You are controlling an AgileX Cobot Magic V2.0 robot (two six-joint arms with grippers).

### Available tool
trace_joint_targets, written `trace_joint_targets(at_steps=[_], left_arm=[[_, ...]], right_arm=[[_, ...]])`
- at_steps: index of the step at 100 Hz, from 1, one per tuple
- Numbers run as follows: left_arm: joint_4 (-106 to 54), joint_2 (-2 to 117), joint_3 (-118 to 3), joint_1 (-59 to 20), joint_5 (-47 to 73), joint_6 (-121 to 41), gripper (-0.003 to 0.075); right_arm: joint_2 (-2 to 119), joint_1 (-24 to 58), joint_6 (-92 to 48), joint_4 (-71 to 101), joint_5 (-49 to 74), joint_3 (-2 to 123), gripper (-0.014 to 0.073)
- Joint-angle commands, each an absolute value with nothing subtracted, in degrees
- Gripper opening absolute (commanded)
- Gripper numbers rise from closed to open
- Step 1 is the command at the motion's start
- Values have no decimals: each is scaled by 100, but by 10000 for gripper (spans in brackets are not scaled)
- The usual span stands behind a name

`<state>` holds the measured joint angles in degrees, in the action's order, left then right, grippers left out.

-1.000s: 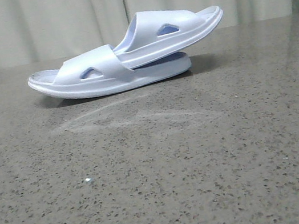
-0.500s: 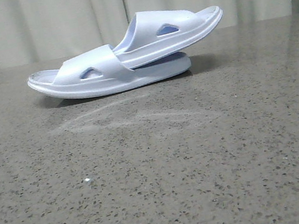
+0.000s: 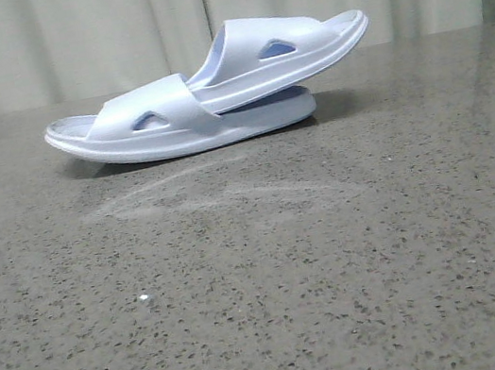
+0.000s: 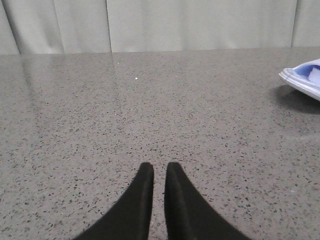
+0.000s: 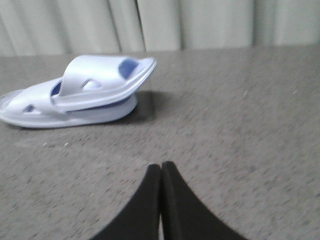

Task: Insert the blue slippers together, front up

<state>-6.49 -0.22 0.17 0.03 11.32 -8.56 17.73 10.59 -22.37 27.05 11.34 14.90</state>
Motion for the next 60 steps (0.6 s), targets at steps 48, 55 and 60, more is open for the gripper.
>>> trace_joint_targets(at_steps=[48, 55, 60], left_arm=[[-709, -196, 65, 19, 715, -795, 16], [-709, -196, 65, 19, 715, -795, 15], [-709, -196, 65, 19, 715, -795, 15]], right_arm=[[204, 493, -199, 113, -134, -32, -89], [-124, 419, -199, 113, 44, -187, -89], [-180, 363, -199, 98, 250, -176, -89]])
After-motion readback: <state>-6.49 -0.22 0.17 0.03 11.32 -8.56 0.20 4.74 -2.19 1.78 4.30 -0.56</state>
